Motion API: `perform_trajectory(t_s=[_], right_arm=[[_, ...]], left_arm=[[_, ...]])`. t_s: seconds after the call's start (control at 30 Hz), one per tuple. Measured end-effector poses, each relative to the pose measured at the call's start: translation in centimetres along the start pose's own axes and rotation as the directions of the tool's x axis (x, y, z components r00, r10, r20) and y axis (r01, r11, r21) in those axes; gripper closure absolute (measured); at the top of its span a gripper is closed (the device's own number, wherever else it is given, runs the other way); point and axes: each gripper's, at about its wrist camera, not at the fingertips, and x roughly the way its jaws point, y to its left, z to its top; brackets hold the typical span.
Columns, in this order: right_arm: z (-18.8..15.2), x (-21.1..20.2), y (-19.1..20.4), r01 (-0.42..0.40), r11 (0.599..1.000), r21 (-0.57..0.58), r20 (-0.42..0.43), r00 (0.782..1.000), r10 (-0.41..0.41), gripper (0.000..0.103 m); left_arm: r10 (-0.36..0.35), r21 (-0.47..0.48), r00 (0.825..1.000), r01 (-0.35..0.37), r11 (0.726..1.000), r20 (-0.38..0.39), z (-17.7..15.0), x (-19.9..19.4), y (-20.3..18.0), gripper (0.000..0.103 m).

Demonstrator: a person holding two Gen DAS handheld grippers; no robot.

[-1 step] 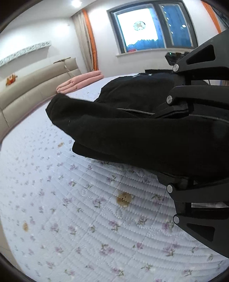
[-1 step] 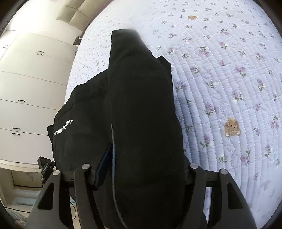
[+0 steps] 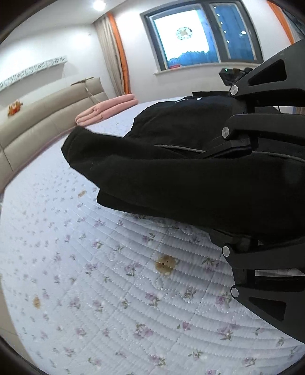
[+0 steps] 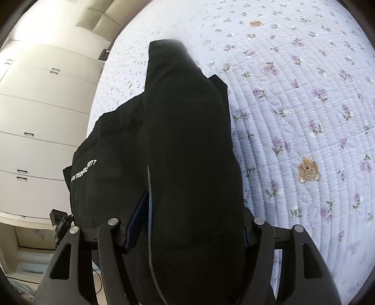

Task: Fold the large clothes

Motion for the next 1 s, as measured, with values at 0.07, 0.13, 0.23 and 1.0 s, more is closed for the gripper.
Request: perform_trajectory(t_s=[0.07, 0.13, 0.23, 1.0], right_arm=[[-0.2, -0.2, -0.1, -0.003, 1.000, -0.015, 0.018, 1.000, 0.003, 0.034], [-0.7, -0.4, 0.1, 0.004, 0.999, -0.047, 0.036, 0.999, -0.003, 0.034], [-2.7, -0.4, 1.5, 0.052, 0.994, -0.096, 0.063, 0.997, -0.046, 0.034], [-10.7, 4.9, 14.9, 0.552, 0.789, -0.270, 0.255, 0.831, -0.494, 0.032]], left_arm=[[0.003, 0.025, 1.000, -0.004, 1.000, 0.020, -0.6, -0.3, -0.2, 0.054], [0.008, 0.053, 0.999, -0.010, 0.999, 0.040, -1.4, -0.7, -0.2, 0.054], [0.033, 0.094, 0.995, -0.042, 0.995, 0.095, -3.7, -2.9, -0.2, 0.055], [0.493, 0.488, 0.860, -0.490, 0.722, 0.133, -11.7, 1.3, -13.5, 0.051]])
